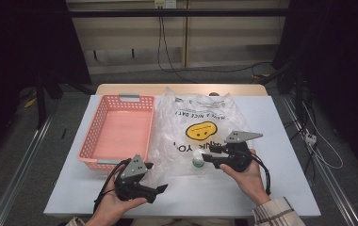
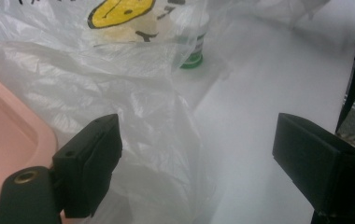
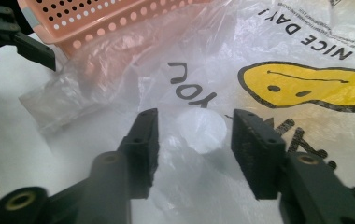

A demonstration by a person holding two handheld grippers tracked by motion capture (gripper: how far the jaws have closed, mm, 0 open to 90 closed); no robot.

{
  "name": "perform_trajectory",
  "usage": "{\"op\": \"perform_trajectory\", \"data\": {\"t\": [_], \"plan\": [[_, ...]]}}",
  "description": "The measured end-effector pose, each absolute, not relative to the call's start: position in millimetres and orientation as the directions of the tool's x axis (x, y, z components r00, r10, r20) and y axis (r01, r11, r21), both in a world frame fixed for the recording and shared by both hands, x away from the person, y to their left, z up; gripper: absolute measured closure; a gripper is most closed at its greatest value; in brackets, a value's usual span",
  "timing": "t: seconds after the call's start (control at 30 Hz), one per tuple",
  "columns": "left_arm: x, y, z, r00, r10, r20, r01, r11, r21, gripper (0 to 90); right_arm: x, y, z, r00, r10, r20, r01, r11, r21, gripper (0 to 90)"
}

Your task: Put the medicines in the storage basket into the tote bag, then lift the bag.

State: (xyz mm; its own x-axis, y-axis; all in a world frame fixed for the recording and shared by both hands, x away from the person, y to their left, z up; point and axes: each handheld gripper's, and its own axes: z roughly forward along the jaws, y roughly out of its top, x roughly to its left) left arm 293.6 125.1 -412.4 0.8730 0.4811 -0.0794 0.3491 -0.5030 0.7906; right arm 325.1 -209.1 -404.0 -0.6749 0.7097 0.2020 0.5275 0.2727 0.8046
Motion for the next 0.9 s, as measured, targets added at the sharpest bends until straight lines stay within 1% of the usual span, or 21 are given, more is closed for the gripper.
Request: {"op": "perform_trajectory", "data": {"t": [0.07, 0.1, 0.17, 0.23, 0.33, 0.4, 0.5, 0.6, 0.7, 0.83, 0.9], "plan": [[295, 129, -415, 0.869, 0.49, -0.07, 0.349, -0.505, 0.79, 15.0, 321, -212, -402, -0.672, 0.714, 0.198, 0.523, 0.268, 0.809, 47.9], [296, 131, -415, 0.867, 0.492, -0.078, 0.356, -0.502, 0.789, 15.0, 319, -214, -401, -0.665, 0.722, 0.192, 0.521, 0.265, 0.812, 43.7], [296, 135, -417, 0.859, 0.503, -0.098, 0.374, -0.484, 0.791, 16.3, 316, -218, -400, -0.658, 0.729, 0.188, 0.514, 0.253, 0.82, 40.5], [292, 137, -416, 0.847, 0.522, -0.096, 0.386, -0.483, 0.786, 13.9, 313, -222, -398, -0.641, 0.745, 0.183, 0.512, 0.238, 0.825, 34.4], [283, 139, -414, 0.86, 0.502, -0.088, 0.366, -0.488, 0.792, 12.8, 307, -226, -394, -0.62, 0.765, 0.175, 0.504, 0.217, 0.836, 30.1], [282, 140, -416, 0.858, 0.505, -0.093, 0.37, -0.482, 0.794, 12.9, 303, -230, -393, -0.615, 0.77, 0.17, 0.497, 0.212, 0.842, 29.1], [281, 141, -420, 0.851, 0.516, -0.096, 0.375, -0.47, 0.799, 13.6, 297, -235, -391, -0.592, 0.791, 0.152, 0.49, 0.203, 0.848, 25.0], [279, 142, -417, 0.854, 0.514, -0.088, 0.363, -0.464, 0.808, 14.3, 291, -243, -390, -0.572, 0.809, 0.134, 0.479, 0.197, 0.855, 24.3], [276, 141, -415, 0.857, 0.511, -0.075, 0.349, -0.465, 0.814, 15.0, 284, -254, -389, -0.532, 0.84, 0.109, 0.46, 0.179, 0.87, 23.5], [277, 141, -422, 0.852, 0.519, -0.068, 0.361, -0.49, 0.794, 15.3, 277, -269, -392, -0.513, 0.851, 0.114, 0.486, 0.178, 0.856, 20.3], [280, 142, -426, 0.847, 0.525, -0.08, 0.38, -0.493, 0.783, 16.7, 273, -275, -396, -0.496, 0.86, 0.118, 0.495, 0.169, 0.852, 19.3]]}}
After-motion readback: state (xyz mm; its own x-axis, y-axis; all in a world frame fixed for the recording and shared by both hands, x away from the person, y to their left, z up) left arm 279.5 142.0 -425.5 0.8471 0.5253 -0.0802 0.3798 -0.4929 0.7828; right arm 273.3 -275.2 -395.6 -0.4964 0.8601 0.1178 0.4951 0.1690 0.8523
